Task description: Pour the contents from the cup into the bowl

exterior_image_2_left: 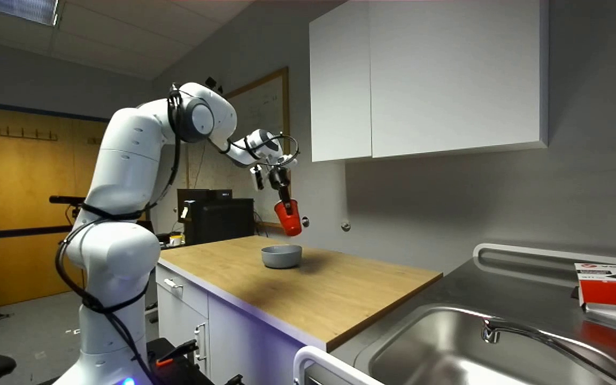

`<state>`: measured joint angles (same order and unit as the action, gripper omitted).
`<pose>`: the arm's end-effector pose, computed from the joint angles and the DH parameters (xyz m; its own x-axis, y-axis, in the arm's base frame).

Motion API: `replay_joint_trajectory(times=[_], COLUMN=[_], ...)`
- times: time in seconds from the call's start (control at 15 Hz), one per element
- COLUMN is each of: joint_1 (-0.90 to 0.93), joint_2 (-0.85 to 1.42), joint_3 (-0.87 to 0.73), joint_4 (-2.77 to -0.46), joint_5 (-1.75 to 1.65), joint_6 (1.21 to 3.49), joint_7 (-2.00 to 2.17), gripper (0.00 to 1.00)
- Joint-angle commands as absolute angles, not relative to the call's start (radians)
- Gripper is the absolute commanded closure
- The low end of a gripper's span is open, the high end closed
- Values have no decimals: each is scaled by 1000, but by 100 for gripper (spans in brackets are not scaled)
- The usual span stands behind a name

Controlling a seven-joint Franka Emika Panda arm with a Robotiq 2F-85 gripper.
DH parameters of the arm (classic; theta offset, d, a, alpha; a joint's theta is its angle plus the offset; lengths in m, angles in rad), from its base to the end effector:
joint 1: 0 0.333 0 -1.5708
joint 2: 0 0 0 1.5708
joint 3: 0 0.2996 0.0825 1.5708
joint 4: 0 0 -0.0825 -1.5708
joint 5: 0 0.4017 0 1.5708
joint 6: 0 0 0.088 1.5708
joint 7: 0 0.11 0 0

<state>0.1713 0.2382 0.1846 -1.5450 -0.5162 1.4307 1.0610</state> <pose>0.5940 0.1467 0.4821 0.7923 -0.5656 0.2289 -0.5939 -0.6287 0.5020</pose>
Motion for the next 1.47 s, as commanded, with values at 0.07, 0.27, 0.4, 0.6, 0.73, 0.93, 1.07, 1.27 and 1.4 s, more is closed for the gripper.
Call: replay_joint_trajectory(times=[0.07,0.27,0.4,0.6,0.73,0.93,1.07,1.27,1.4], joint_1=[261,319,385,475,520,582,589,595,606], joint_2=[463,526,559,596,622,674,699,750,797], joint_3=[103,77,68,66,66,58,49,31,21], joint_4=[-1268,-1170,-1127,-1084,-1051,-1008,-982,-942,-904], joint_5=[-604,-621,-676,-764,-812,-939,-998,-1081,-1128], joint_6=[1253,1165,1112,1022,963,890,854,811,775], joint_7=[1133,1134,1172,1221,1255,1298,1291,1286,1295], gripper=[100,100,100,100,100,100,100,100,100])
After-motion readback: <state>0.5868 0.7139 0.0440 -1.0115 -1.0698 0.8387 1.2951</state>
